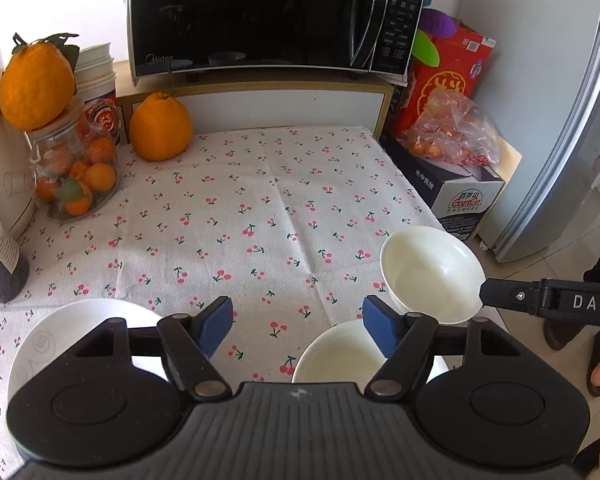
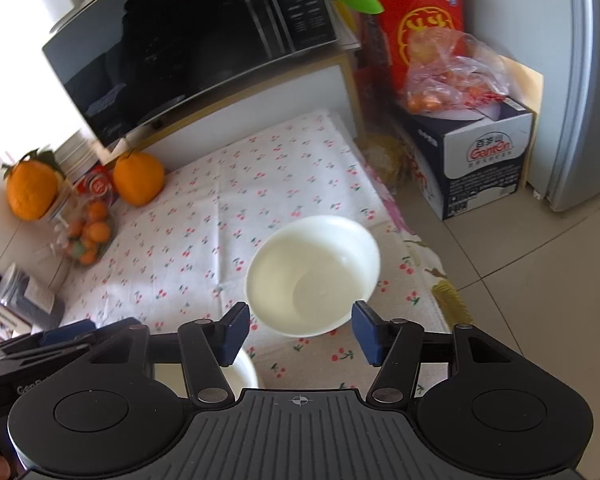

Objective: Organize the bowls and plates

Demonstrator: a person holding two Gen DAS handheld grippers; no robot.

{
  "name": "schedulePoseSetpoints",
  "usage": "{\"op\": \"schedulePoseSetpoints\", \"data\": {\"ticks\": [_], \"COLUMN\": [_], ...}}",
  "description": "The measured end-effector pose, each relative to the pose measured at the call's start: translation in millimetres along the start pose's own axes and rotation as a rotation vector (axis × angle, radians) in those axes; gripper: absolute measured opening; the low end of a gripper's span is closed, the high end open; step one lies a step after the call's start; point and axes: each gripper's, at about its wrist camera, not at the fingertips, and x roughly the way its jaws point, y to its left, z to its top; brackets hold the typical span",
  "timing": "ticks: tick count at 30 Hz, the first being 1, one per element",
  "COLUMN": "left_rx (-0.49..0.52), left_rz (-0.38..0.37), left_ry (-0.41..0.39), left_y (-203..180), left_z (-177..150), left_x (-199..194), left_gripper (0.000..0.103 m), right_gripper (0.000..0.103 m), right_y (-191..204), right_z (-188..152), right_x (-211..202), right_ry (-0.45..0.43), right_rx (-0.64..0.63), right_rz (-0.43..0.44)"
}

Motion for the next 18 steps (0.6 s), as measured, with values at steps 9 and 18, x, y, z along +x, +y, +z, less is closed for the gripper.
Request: {"op": "schedulePoseSetpoints", "data": {"ticks": [9, 18], "left_rx": [-0.045, -0.054], "left_rz": [-0.030, -0.065], "left_ry": [0.029, 0.104], "left_y": [-7, -29], "left_z": [19, 29], "left_x": [23, 61], "left_gripper": [0.094, 0.087], "right_gripper": [0.069, 0.069], "right_y": [-40, -46], "right_z": [12, 16], "right_x": [9, 28], "right_ry": [0.024, 0.051], "right_rx": [0.201, 0.271], "right_rz": [-0.021, -0.037]}}
